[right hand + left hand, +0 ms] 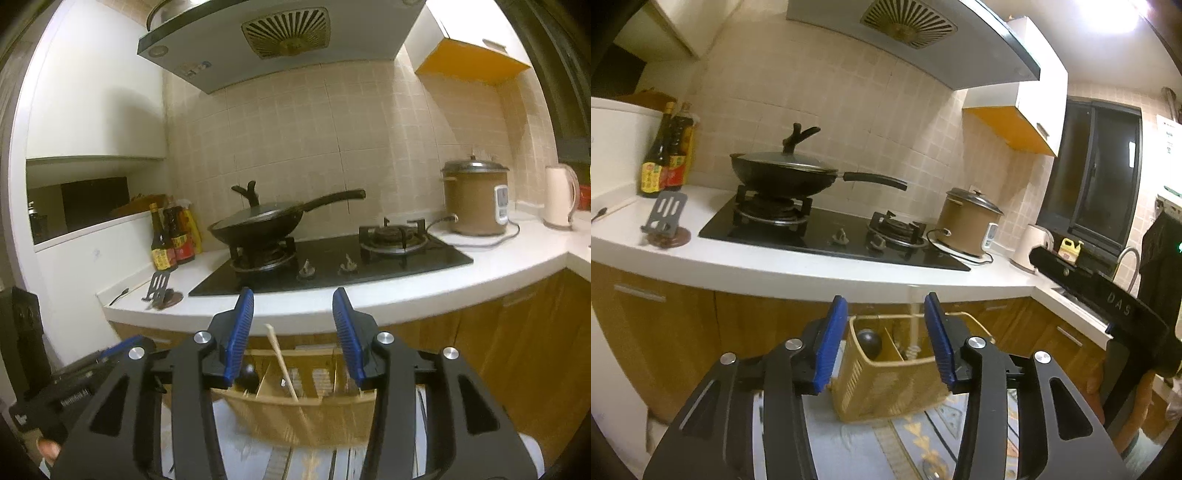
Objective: Organize utensils
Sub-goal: 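Lower the left tool onto a wooden chopstick and grasp while the right tool grasps chopsticks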
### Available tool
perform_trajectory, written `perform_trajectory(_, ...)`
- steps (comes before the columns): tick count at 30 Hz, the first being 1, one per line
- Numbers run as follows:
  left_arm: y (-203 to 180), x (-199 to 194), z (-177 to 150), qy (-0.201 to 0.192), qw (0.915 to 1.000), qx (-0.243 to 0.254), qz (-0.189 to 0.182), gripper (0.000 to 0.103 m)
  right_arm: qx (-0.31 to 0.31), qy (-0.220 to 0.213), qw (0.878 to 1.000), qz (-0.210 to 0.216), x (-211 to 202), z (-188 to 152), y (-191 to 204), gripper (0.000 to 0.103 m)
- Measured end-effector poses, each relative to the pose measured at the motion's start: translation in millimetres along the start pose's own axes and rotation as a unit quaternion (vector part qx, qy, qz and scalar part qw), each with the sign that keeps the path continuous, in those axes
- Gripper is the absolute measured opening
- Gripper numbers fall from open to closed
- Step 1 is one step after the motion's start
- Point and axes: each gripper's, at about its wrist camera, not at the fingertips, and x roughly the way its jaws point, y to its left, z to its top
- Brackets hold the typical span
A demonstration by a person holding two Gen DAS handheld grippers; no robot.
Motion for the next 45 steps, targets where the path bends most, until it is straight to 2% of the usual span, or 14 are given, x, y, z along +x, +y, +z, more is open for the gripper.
perform_trajectory(4,-0.6,-19.5,-5.8,0.02,0.9997,-0.013,-0.004,0.046,0.009,0.047,0.999,-0.007,-17.8,-13.6,-4.0,0.045)
perform_trajectory(8,2.2,-32.4,-21.4,0.055,0.9981,-0.026,0.005,0.046,0.021,0.117,0.993,-0.009,-22.5,-38.4,-10.1,0.047)
perform_trajectory(13,11.4,-39.8,-50.5,0.106,0.9929,-0.037,0.04,0.046,0.035,0.218,0.975,-0.035,-18.4,-83.7,-27.1,0.047)
perform_trajectory(16,21.0,-39.9,-69.4,0.141,0.9867,-0.048,0.066,0.046,0.066,0.27,0.96,-0.042,-14.7,-111.3,-48.4,0.047)
perform_trajectory(19,33.2,-35.3,-95.4,0.193,0.9749,-0.059,0.095,0.046,0.1,0.313,0.943,-0.044,-10.8,-138.3,-68.8,0.047)
perform_trajectory(21,41.9,-30.2,-110.7,0.227,0.966,-0.07,0.101,0.046,0.117,0.341,0.932,-0.042,-7.8,-156.4,-78.9,0.047)
perform_trajectory(25,55.3,-22.5,-133.1,0.279,0.9502,-0.09,0.107,0.046,0.115,0.365,0.923,-0.044,-5.2,-174.1,-79.2,0.047)
perform_trajectory(31,57.5,-12.5,-156.5,0.328,0.9328,-0.106,0.107,0.044,0.089,0.386,0.917,-0.056,1.7,-192.2,-65.6,0.047)
perform_trajectory(34,57.2,-6.4,-163.8,0.342,0.9271,-0.103,0.115,0.041,0.071,0.394,0.914,-0.068,5.6,-199.2,-61.5,0.037)
perform_trajectory(39,44.7,4.3,-165.6,0.35,0.923,-0.06,0.148,0.039,0.041,0.396,0.913,-0.087,8.7,-198.9,-53.9,0.035)
perform_trajectory(43,30.4,10.7,-168.0,0.357,0.9164,-0.007,0.182,0.029,0.02,0.399,0.912,-0.096,11.7,-199.6,-46.9,0.032)
perform_trajectory(45,22.7,12.3,-170.2,0.358,0.9131,0.019,0.194,0.024,0.006,0.399,0.911,-0.103,13.1,-199.9,-43.0,0.028)
